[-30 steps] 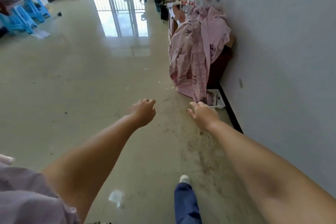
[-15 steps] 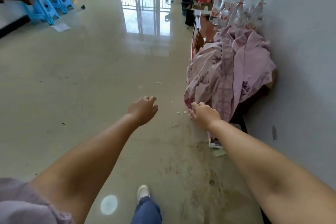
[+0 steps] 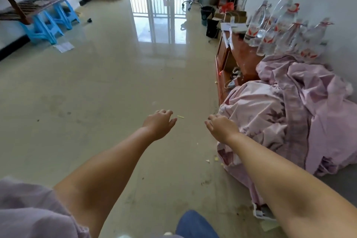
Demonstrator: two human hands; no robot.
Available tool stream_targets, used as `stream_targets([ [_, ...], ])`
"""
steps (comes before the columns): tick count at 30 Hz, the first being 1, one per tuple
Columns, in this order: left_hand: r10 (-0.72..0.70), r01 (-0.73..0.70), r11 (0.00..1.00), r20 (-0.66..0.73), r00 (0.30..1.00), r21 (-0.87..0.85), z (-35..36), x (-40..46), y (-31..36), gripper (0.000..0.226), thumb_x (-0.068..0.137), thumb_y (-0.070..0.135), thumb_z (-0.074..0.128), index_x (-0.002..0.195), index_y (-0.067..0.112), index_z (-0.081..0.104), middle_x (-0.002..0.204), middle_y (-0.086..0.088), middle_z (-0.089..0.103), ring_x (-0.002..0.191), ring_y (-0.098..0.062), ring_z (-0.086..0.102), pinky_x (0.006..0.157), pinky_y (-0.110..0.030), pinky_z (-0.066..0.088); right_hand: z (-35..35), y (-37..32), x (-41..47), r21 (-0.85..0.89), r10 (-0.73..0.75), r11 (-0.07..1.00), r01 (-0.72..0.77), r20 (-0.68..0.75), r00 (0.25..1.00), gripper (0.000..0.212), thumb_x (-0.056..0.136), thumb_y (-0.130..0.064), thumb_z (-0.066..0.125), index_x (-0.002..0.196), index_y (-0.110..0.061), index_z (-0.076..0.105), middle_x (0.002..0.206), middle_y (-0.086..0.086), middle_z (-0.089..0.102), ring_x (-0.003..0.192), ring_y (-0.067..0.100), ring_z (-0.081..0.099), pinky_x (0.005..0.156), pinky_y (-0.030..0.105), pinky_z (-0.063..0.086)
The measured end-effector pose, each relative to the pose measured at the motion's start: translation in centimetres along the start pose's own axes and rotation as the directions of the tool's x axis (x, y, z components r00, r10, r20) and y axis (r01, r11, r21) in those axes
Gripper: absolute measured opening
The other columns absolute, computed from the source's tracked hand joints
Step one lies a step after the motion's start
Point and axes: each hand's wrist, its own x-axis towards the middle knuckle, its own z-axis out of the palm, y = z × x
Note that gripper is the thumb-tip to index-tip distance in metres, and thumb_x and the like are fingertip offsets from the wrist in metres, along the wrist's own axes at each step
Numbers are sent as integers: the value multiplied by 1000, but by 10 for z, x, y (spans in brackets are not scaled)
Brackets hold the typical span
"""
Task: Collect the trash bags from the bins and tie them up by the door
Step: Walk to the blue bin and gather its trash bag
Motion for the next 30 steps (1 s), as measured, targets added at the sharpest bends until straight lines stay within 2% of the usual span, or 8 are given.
stream_targets([
  [7, 12, -12, 1000, -5, 1000, 7, -32, 185, -35, 47, 99, 43, 32, 134, 16, 45, 135, -9, 52, 125, -28, 49, 97, -40, 42, -34, 16, 180, -41, -2, 999, 2, 4, 1000, 43, 100, -38, 30, 129, -12, 49, 132, 13, 52, 118, 31, 52, 97, 43, 42],
  [12, -46, 46, 999, -9, 999, 19, -72, 330, -53, 45, 99, 45, 31, 131, 17, 46, 135, -6, 52, 125, -26, 49, 93, -39, 44, -77, 38, 325, -49, -9, 999, 10, 11, 1000, 43, 100, -39, 29, 130, -13, 47, 131, 13, 51, 119, 32, 51, 95, 40, 40],
  [19, -55, 55, 998, -11, 998, 0, -126, 508, -67, 47, 99, 44, 30, 135, 18, 43, 136, -7, 51, 125, -26, 49, 94, -40, 44, -134, 61, 503, -49, -11, 999, 13, 37, 999, 44, 100, -40, 28, 131, -14, 46, 134, 12, 50, 122, 31, 50, 97, 40, 39],
  [30, 34, -34, 999, 1, 999, 23, -199, 835, -123, 47, 100, 43, 30, 137, 17, 42, 138, -7, 49, 127, -26, 48, 95, -39, 43, -206, 88, 824, -17, 76, 997, -76, 23, 997, 45, 101, -40, 26, 133, -15, 45, 137, 10, 47, 124, 29, 49, 96, 40, 39],
])
